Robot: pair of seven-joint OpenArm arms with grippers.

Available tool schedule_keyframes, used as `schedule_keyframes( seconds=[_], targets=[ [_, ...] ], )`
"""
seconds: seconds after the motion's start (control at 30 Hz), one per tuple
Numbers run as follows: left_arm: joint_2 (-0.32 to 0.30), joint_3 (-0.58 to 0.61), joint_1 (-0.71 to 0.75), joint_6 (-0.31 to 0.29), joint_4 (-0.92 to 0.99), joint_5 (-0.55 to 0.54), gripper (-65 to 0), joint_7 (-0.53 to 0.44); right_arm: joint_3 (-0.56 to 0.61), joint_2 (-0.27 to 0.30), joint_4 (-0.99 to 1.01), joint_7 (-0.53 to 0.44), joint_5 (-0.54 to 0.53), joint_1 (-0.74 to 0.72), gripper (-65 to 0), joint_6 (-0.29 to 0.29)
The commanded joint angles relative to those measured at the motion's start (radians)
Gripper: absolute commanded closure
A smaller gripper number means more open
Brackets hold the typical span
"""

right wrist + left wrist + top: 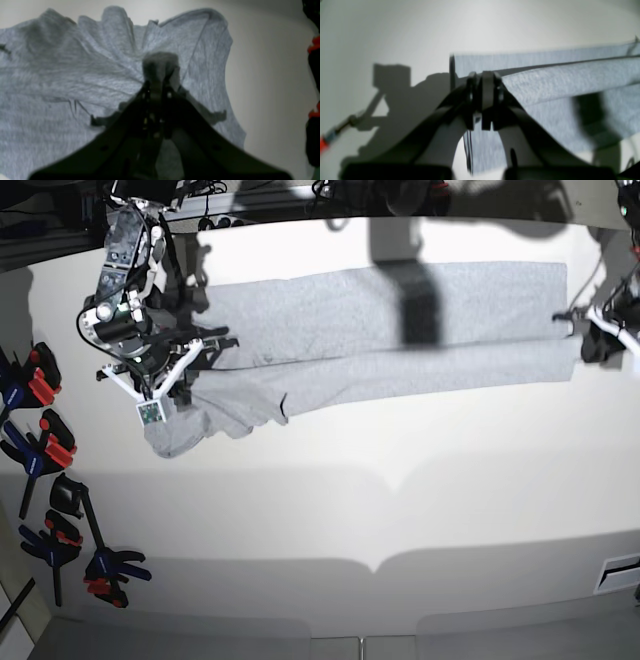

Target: Fold the T-shirt properly

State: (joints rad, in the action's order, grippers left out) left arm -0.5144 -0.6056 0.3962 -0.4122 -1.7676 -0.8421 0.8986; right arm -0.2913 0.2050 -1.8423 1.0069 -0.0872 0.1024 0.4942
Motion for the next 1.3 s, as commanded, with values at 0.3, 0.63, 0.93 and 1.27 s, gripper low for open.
schedule_keyframes(
  seconds=[0.3,0.63,0.93,1.27],
  targets=[
    [0.005,-0.011,0.039,0.001,-0.017,0.003,0.0,-0.055,-0.003,0.008,-0.105,0.031,-0.001,0.084,0.0,0.003],
    [0.005,-0.011,0.039,0.000,-0.017,0.003,0.0,-0.066,-0.003,0.008,-0.131,0.029,-0.003,0.103,-3.0,0.002],
    [0.004,-0.011,0.039,-0.002,-0.017,0.003,0.0,-0.066,-0.003,0.008,-0.131,0.031,-0.003,0.103,-26.5,-0.024],
    [0.004,-0.011,0.039,-0.002,-0.017,0.003,-19.8,-0.045,-0.003,0.008,-0.132,0.026,-0.003,0.102,-26.7,-0.024]
  ],
)
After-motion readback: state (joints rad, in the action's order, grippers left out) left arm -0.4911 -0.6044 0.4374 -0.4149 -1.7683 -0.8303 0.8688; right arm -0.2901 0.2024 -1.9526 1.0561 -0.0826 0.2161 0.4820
